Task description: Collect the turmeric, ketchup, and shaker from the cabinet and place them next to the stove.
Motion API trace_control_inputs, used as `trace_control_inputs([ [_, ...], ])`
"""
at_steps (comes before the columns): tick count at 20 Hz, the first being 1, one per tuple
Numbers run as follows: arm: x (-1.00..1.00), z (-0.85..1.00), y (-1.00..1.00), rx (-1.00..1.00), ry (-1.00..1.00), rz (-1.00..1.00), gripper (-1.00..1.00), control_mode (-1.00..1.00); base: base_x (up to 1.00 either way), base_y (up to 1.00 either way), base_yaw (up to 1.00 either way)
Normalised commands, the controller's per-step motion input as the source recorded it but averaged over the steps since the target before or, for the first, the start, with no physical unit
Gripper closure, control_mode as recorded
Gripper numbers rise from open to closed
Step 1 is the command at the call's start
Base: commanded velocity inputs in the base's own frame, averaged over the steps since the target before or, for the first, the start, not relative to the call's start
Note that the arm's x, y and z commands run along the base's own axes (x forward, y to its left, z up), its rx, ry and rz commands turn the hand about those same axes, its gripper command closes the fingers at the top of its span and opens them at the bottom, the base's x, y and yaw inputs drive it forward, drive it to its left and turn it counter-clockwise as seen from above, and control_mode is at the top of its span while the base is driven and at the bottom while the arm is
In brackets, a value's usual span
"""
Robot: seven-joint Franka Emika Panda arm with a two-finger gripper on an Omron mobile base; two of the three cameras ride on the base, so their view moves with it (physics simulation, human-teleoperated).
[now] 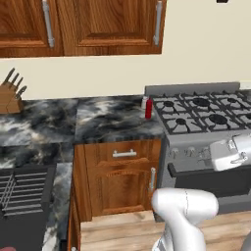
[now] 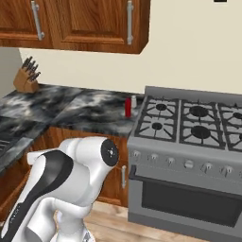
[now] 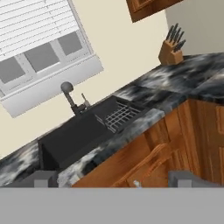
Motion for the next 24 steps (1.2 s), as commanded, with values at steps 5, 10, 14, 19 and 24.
trace_control_inputs([
  [5,0.0,0.0,0.0,0.0,0.0,0.0,-1.0,1.0,-0.66,0.02,0.09],
  [10,0.0,0.0,0.0,0.0,0.0,0.0,-1.0,1.0,-0.63,0.0,0.29],
  [14,0.0,0.0,0.0,0.0,0.0,0.0,-1.0,1.0,-0.66,0.0,0.37],
  [19,0.0,0.0,0.0,0.0,0.0,0.0,-1.0,1.0,-0.73,0.0,0.39],
  [24,0.0,0.0,0.0,0.0,0.0,0.0,-1.0,1.0,-0.69,-0.06,0.4],
])
